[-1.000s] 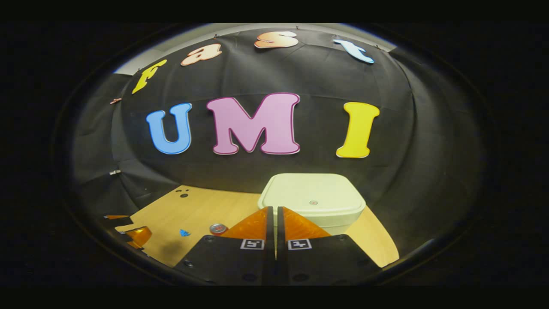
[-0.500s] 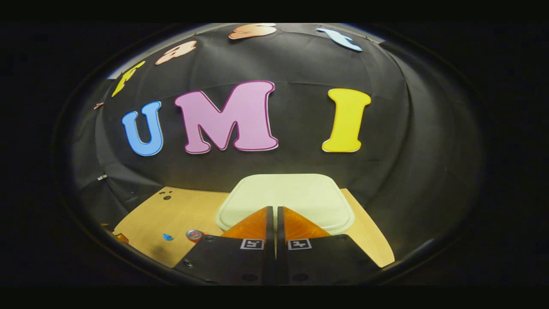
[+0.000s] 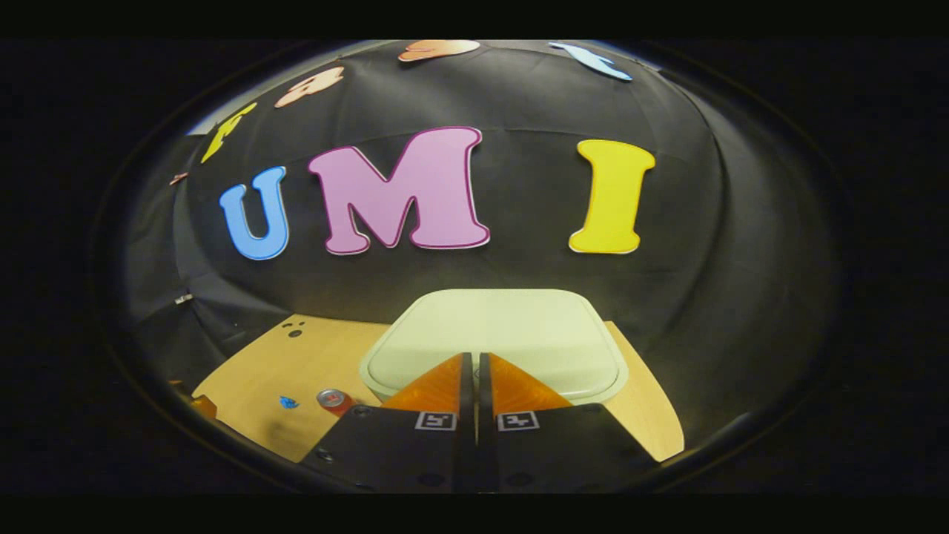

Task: Press the lid of the desktop garbage bin to open it, pick up the crumpled paper on the desktop and throw it into the bin, then pick up the pop can on the desktop and drop it into the bin, and finally close the garbage bin lid.

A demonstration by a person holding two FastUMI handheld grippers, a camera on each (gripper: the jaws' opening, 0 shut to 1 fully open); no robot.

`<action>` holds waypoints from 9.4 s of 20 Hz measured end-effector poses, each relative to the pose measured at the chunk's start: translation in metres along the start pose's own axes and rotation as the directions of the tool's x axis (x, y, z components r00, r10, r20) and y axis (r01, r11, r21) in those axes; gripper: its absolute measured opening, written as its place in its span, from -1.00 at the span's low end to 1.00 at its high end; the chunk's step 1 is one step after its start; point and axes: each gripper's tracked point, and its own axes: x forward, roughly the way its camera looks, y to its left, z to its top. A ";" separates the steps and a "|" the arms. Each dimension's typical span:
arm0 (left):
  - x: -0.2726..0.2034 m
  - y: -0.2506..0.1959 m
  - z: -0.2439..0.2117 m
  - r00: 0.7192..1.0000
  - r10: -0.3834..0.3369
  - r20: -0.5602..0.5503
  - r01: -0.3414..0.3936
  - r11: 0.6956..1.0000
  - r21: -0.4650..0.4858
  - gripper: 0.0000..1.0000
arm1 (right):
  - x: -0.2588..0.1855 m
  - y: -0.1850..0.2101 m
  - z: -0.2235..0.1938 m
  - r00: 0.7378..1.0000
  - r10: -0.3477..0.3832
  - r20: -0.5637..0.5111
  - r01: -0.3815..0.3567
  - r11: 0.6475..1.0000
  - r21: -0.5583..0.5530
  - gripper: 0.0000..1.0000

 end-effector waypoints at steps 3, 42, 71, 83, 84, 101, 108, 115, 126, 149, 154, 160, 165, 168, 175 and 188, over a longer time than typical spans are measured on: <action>-0.004 -0.009 0.005 1.000 -0.004 0.016 0.004 1.000 0.014 0.93 | -0.003 0.000 0.005 1.000 0.019 0.014 -0.019 0.999 -0.029 -0.89; 0.196 0.038 -0.112 0.953 -0.213 -0.216 0.235 0.969 0.078 0.96 | -0.129 0.058 -0.120 0.968 -0.149 -0.203 0.170 0.981 0.089 0.98; 0.240 0.022 -0.152 0.920 -0.266 -0.287 0.318 0.936 0.154 -0.50 | -0.150 0.066 -0.149 0.948 -0.183 -0.260 0.214 0.972 0.099 0.98; 0.168 -0.009 -0.023 0.919 -0.375 -0.124 0.389 0.913 0.119 -0.47 | -0.132 0.046 -0.151 0.961 -0.111 -0.255 0.149 0.979 0.136 0.99; 0.158 -0.015 -0.009 0.915 -0.389 -0.104 0.400 0.909 0.116 -0.48 | -0.130 0.041 -0.149 0.962 -0.105 -0.250 0.143 0.980 0.135 0.98; 0.053 -0.284 0.136 0.678 -0.730 0.086 0.710 0.680 0.183 -0.48 | -0.120 -0.027 -0.165 0.965 -0.023 -0.260 0.059 0.990 0.131 0.99; 0.054 -0.340 0.124 0.659 -0.751 0.045 0.726 0.651 0.221 -0.21 | -0.120 -0.023 -0.179 0.957 0.062 -0.282 -0.023 0.990 0.138 0.99; 0.052 -0.320 0.139 0.691 -0.715 0.105 0.679 0.692 0.245 0.95 | -0.104 -0.010 -0.184 0.949 0.111 -0.294 -0.077 0.989 0.125 0.98; 0.089 -0.054 0.095 0.935 -0.335 0.111 0.325 0.940 0.101 0.95 | -0.081 0.065 -0.205 0.908 0.205 -0.364 -0.215 0.977 0.014 0.98; 0.051 0.150 -0.077 0.973 -0.060 -0.224 0.052 0.998 -0.041 0.96 | 0.068 0.216 -0.253 0.876 0.208 -0.435 -0.254 0.966 -0.050 0.99; 0.060 0.158 -0.084 0.966 -0.040 -0.254 0.034 0.999 -0.027 0.96 | 0.109 0.225 -0.246 0.890 0.191 -0.414 -0.230 0.972 -0.045 0.99; 0.073 0.156 -0.082 0.964 -0.051 -0.262 0.045 0.999 -0.027 0.96 | 0.135 0.235 -0.242 0.898 0.182 -0.401 -0.225 0.972 -0.062 0.99; 0.078 0.153 -0.086 0.960 -0.058 -0.275 0.056 0.998 -0.017 0.96 | 0.138 0.235 -0.242 0.903 0.166 -0.396 -0.219 0.971 -0.092 0.97; 0.077 0.150 -0.088 0.958 -0.063 -0.279 0.061 0.998 -0.014 0.96 | 0.137 0.238 -0.244 0.897 0.180 -0.404 -0.240 0.966 -0.101 0.69; 0.076 0.142 -0.086 0.961 -0.084 -0.263 0.082 0.996 -0.018 0.96 | 0.110 0.238 -0.213 0.897 0.217 -0.385 -0.273 0.957 -0.097 0.66; 0.086 0.084 -0.080 0.942 -0.236 -0.237 0.226 0.972 -0.067 0.98 | 0.012 0.223 -0.057 0.938 0.284 -0.200 -0.313 0.941 -0.128 0.67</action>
